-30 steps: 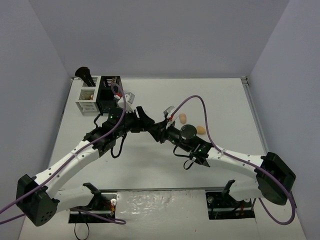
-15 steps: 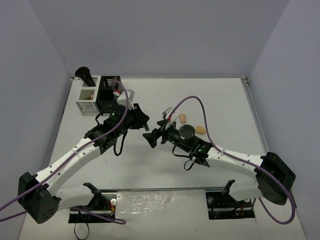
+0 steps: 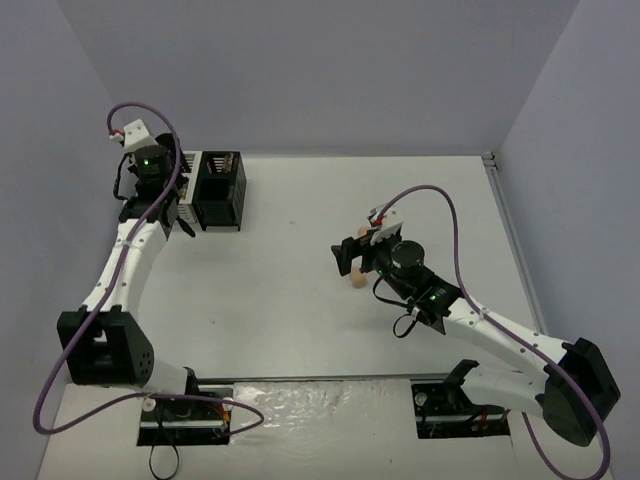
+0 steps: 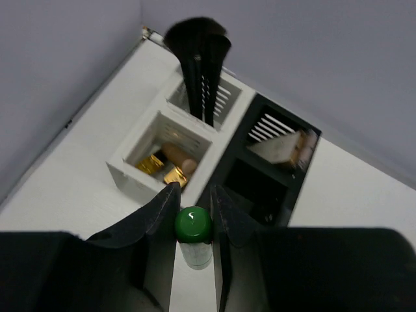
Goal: Organize the makeup
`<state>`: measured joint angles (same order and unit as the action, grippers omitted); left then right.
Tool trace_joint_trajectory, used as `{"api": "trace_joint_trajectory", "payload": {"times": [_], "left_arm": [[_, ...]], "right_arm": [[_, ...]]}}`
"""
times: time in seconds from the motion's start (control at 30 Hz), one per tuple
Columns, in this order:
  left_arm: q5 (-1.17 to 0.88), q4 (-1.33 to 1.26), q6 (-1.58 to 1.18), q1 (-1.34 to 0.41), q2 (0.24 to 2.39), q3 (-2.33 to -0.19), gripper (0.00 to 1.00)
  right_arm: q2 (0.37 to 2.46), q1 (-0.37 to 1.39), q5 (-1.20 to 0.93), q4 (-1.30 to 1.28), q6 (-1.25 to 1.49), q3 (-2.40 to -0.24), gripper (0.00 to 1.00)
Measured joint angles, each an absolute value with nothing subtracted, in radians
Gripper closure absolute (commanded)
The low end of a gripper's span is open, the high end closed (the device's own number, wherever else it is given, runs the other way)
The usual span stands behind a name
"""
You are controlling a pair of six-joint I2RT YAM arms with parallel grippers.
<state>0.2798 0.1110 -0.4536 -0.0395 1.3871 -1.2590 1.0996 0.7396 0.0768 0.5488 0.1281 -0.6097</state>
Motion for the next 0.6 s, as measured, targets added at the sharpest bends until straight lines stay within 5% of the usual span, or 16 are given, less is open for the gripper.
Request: {"api": "trace_joint_trajectory", "payload": {"times": [0.3, 0.5, 0.6], "left_arm": [[0.278, 0.017, -0.361, 0.103, 1.756, -1.48, 0.95], [0.267, -0.01, -0.31, 0.097, 1.883, -1.543, 0.64], [0.262, -0.011, -0.297, 0.096, 1.892, -1.537, 0.38]], "right_arm": [[1.107, 0.728, 0.07, 0.545, 0.141, -0.569, 0.0], [1.135, 0.727, 0.062, 0.545, 0.141, -0.569, 0.0], [1.137, 0.727, 0.062, 0.545, 0.141, -0.569, 0.0]]}}
